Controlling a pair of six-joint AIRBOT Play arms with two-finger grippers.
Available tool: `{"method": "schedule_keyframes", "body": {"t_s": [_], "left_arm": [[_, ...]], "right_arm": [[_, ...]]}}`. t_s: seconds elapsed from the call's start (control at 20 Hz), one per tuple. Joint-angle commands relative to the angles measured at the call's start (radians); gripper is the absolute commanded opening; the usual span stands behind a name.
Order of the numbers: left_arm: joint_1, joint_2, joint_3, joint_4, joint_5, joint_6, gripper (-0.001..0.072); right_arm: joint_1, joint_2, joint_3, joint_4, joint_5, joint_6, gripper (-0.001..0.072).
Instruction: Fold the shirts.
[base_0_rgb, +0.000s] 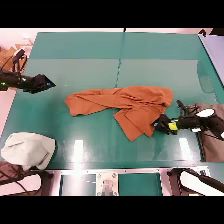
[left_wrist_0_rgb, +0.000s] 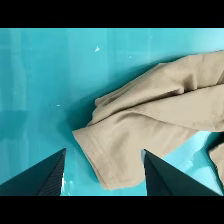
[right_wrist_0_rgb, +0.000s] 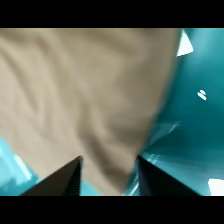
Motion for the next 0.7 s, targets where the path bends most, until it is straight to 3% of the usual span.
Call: {"method": "schedule_keyframes", "body": {"t_s": [0.0,0.15,0.2,0.45,0.65], "left_arm": [[0.002,-0.001,0.001,0.003,-0.022,0.000,0.0550],[0.002,-0.001,0.001,0.002,-0.030,0.000,0.0550],[0.002,-0.001,0.001,0.002,-0.033,0.000,0.0550],[0.002,-0.001,0.002,0.003,-0.031,0.000,0.0550],[0.001,-0.001,0.001,0.003,-0.031,0.000,0.0551]], "right_arm": [[0.084,-0.010,-0.026,0.039,0.028,0.013,0.0320],[0.096,-0.010,-0.025,0.060,0.078,0.013,0.0147],[0.096,-0.008,-0.024,0.060,0.096,0.008,0.0037],[0.095,0.107,0.154,0.101,0.294,0.026,0.0019],[0.091,0.106,0.610,0.112,0.204,0.051,0.0017]]}}
